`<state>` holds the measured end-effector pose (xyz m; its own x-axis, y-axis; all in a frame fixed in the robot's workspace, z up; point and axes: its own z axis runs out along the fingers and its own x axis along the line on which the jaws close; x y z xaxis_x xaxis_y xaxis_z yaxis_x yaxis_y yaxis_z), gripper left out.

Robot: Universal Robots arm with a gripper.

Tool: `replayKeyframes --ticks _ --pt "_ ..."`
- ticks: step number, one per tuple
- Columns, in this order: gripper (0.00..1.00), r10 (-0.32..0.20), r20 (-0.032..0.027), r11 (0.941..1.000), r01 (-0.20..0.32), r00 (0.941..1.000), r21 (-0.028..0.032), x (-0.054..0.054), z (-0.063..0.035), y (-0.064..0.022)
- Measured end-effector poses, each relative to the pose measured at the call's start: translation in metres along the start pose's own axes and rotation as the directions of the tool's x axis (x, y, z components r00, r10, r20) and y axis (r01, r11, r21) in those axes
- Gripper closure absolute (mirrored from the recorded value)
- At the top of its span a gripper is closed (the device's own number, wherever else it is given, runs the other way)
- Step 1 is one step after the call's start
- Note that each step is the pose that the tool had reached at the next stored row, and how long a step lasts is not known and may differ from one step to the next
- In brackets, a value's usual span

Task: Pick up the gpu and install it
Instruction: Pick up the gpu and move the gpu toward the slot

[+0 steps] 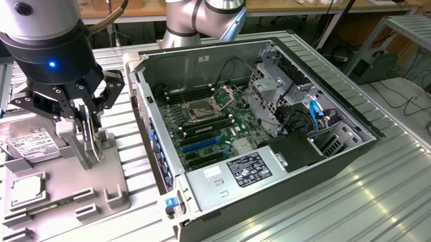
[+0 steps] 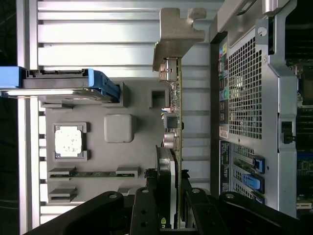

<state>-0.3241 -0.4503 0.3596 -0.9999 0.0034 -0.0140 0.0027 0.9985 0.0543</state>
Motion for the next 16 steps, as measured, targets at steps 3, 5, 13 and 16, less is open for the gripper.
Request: replayKeyframes --ticks 3,5,13,16 --pt "0.72 -0.001 -0.0002 1.0 0.001 1.0 -0.0049 0.0 -0.0012 0.0001" --pt "0.72 -0.003 -0.0004 1.0 0.003 1.0 -0.0091 0.0 -0.0018 0.0001" --pt "0.72 -0.004 -0.0002 0.9999 0.004 1.0 -0.0157 0.0 -0.0031 0.0002" --pt "0.72 -0.004 -0.0002 0.9998 0.004 1.0 -0.0176 0.0 -0.004 0.0002"
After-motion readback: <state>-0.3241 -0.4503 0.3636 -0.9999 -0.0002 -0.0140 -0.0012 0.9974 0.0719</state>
